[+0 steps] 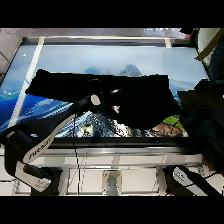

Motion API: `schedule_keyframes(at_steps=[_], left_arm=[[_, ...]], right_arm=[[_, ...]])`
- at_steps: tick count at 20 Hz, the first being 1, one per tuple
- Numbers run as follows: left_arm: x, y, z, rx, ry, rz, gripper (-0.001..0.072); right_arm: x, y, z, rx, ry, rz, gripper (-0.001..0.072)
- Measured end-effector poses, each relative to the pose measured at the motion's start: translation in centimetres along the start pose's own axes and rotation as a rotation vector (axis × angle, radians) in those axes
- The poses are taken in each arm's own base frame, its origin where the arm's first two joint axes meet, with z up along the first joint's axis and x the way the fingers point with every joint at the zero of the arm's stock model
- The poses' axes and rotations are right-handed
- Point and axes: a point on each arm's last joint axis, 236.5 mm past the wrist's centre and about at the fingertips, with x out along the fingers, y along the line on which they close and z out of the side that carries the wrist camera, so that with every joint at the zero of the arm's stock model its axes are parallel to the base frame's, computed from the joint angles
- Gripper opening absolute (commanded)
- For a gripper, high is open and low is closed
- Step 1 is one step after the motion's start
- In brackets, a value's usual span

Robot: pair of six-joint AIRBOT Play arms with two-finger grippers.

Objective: Fold the clothes and pants, and hang the long-sleeved shirts on hangers.

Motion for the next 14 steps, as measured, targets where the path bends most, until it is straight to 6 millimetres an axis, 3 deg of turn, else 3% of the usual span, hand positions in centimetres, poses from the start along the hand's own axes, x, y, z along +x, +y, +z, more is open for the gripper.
schedule_keyframes(at_steps=[3,6,11,14], left_arm=[[0.6,0.1,0.2,-0.012,-0.004,-0.009,0.0606],[0.0,1.2,-0.1,-0.078,0.019,-0.007,0.0607],[-3.0,4.9,-0.4,-0.335,0.035,0.022,0.0606],[-2.6,4.8,0.8,-0.486,-0.010,-0.039,0.0555]], right_arm=[[1.0,0.1,-1.2,0.005,0.033,0.008,0.0514],[1.6,0.2,-2.0,0.007,0.057,0.015,0.0514],[1.8,0.2,-2.3,0.009,0.064,0.018,0.0514],[1.9,0.5,-2.2,0.013,0.060,0.027,0.0514]])
